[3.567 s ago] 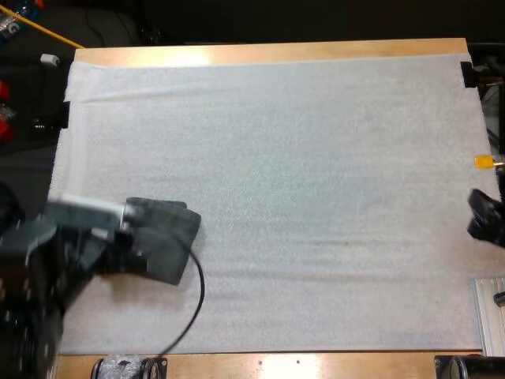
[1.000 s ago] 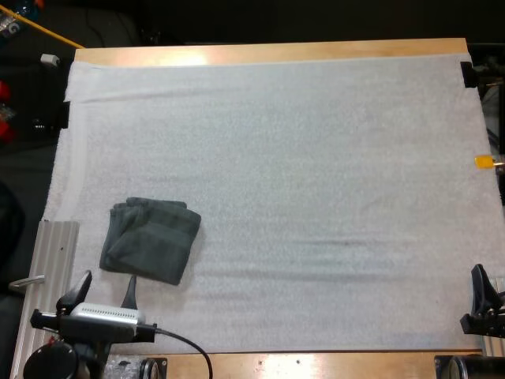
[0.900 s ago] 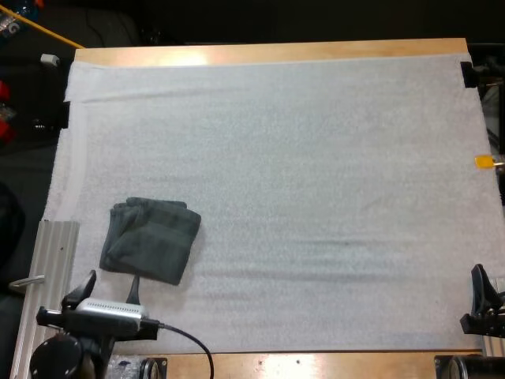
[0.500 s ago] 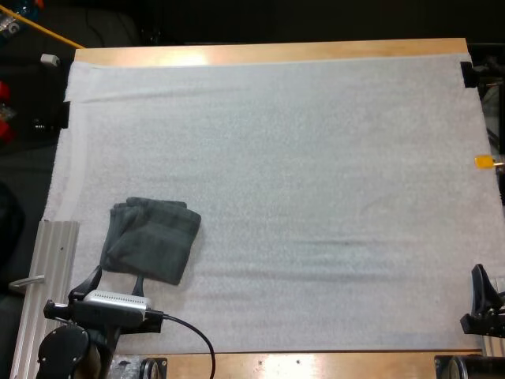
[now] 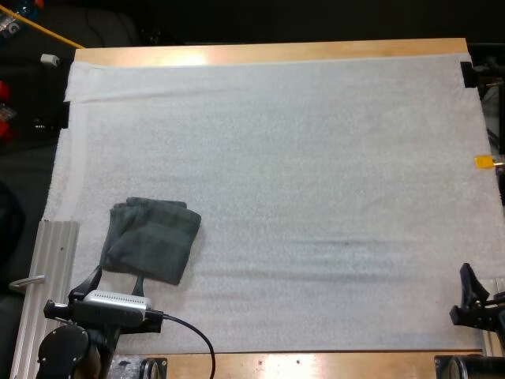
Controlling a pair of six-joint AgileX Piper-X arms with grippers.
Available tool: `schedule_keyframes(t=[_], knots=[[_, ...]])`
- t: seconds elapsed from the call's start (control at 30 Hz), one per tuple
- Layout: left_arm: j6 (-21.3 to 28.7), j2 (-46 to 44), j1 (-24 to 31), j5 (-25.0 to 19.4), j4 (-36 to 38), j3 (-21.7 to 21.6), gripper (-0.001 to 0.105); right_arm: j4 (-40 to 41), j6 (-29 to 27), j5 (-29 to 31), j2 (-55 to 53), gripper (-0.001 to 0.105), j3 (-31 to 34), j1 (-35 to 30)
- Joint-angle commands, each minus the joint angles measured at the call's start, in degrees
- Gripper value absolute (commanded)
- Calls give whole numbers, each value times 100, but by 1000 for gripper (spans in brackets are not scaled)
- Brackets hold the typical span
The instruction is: Pick towel from pile, fold and stack
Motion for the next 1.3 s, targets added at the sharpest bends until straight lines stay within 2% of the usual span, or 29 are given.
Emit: schedule_keyframes(t=[0.0, 1.27], knots=[[-1, -735, -13, 38, -101, 2, 59, -32, -7, 7, -210, 70, 29, -15], [-1, -735, -13, 38, -101, 2, 59, -163, -7, 7, -210, 70, 160, -15]])
